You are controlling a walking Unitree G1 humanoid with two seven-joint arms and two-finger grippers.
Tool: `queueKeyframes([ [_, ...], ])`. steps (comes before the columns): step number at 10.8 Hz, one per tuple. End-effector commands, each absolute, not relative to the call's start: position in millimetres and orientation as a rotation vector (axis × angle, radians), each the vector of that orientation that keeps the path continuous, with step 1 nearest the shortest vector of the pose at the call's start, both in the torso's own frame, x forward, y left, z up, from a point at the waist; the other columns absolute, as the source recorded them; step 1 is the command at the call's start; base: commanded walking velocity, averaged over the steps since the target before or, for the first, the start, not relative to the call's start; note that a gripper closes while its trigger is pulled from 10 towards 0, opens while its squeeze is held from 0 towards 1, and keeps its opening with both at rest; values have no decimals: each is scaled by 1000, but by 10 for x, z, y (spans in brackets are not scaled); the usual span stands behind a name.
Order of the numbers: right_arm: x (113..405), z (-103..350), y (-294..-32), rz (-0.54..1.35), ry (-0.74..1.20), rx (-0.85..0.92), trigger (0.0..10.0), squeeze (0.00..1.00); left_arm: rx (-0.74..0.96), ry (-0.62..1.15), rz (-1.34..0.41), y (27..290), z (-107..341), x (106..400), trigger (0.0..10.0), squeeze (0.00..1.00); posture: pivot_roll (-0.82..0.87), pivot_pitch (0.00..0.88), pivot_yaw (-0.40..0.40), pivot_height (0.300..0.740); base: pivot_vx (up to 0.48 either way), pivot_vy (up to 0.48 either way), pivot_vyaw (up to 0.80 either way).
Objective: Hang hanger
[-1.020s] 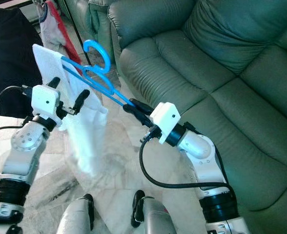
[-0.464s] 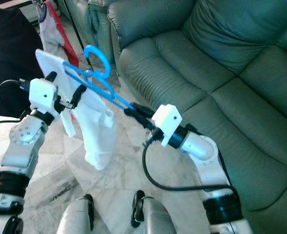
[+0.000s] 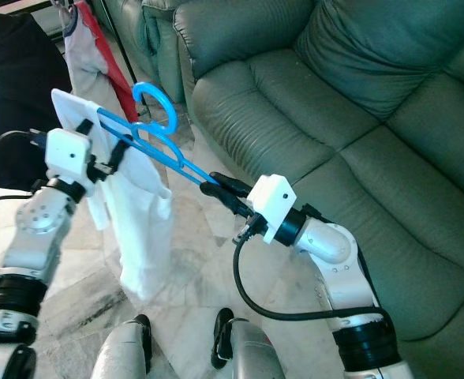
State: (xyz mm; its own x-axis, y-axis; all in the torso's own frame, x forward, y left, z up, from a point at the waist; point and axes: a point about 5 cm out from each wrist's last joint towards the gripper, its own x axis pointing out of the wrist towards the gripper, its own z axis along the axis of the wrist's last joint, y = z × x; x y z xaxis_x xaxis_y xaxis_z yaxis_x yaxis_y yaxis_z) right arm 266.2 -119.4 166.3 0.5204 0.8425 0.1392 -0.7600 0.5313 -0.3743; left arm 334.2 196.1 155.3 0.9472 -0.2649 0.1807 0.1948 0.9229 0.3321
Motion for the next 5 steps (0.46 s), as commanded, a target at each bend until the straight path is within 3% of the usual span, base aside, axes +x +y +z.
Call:
queueKeyframes([
  [1, 2624, 1807, -1190, 982, -402, -266, 10000, 0, 335, -226, -240, 2000, 1552, 3333, 0, 0, -18, 182, -92, 740, 0, 0, 0],
  [5, 2624, 1792, -1186, 986, -395, -267, 10000, 0, 371, -223, -245, 2077, 1570, 3326, 0, 0, -9, 183, -90, 740, 0, 0, 0],
])
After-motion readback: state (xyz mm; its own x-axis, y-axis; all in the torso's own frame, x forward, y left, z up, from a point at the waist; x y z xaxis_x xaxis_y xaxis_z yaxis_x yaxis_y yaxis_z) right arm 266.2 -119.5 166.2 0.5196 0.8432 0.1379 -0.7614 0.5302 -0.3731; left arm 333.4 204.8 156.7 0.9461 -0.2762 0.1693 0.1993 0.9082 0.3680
